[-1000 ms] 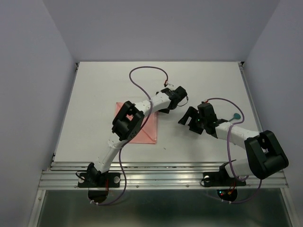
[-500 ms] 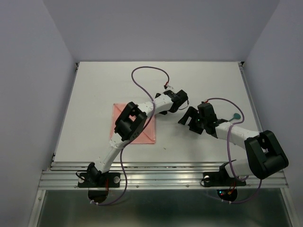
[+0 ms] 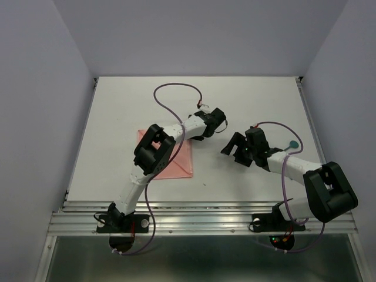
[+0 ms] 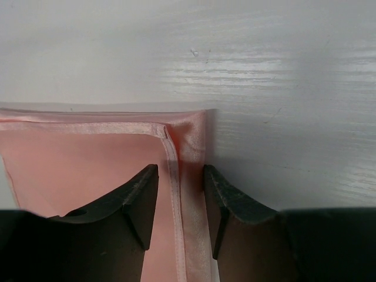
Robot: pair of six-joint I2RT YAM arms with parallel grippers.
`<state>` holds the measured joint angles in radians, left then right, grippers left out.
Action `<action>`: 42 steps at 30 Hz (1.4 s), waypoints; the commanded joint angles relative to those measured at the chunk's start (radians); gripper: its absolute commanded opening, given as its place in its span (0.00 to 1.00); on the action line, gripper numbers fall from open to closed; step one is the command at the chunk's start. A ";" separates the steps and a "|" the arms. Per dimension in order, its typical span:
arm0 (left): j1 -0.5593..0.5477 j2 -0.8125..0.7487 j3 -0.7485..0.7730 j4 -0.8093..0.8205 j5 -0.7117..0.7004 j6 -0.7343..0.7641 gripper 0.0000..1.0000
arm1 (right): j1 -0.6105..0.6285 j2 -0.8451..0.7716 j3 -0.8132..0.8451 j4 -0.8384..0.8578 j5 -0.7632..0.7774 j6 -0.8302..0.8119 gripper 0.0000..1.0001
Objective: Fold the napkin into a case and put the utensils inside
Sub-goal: Pick up the upper triangle-folded napkin from the center of the board.
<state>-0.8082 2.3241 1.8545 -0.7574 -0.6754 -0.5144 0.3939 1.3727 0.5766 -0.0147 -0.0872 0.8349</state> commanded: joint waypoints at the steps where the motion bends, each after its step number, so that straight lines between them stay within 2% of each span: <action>1: 0.041 0.035 -0.113 0.062 0.198 -0.001 0.45 | 0.005 0.008 0.009 0.002 0.001 0.001 0.89; 2: 0.044 0.031 -0.126 0.075 0.214 0.001 0.43 | 0.005 0.009 0.006 0.002 0.003 0.003 0.89; 10: 0.072 0.001 -0.238 0.179 0.304 0.011 0.42 | 0.005 0.000 0.003 0.002 0.014 0.006 0.89; 25: 0.121 -0.040 -0.348 0.273 0.352 0.056 0.28 | 0.005 -0.008 0.017 -0.021 0.029 0.012 0.89; 29: 0.132 -0.045 -0.356 0.279 0.352 0.060 0.21 | 0.005 -0.011 0.017 -0.021 0.029 0.015 0.89; 32: 0.138 -0.048 -0.360 0.280 0.352 0.063 0.12 | 0.005 -0.012 0.019 -0.025 0.030 0.015 0.89; 34: 0.144 -0.052 -0.363 0.280 0.353 0.065 0.00 | 0.005 -0.012 0.020 -0.025 0.024 0.006 0.89; 35: 0.145 -0.057 -0.364 0.280 0.353 0.066 0.00 | 0.005 -0.012 0.022 -0.025 0.021 0.003 0.89; 37: 0.150 -0.072 -0.367 0.280 0.356 0.071 0.00 | 0.005 -0.011 0.025 -0.022 0.006 -0.008 0.89; 42: 0.168 -0.189 -0.394 0.320 0.453 0.089 0.00 | 0.034 0.023 0.037 0.076 -0.161 -0.046 0.89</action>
<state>-0.6735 2.1284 1.5356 -0.3347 -0.3538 -0.4347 0.3939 1.3762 0.5789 -0.0093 -0.1368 0.8249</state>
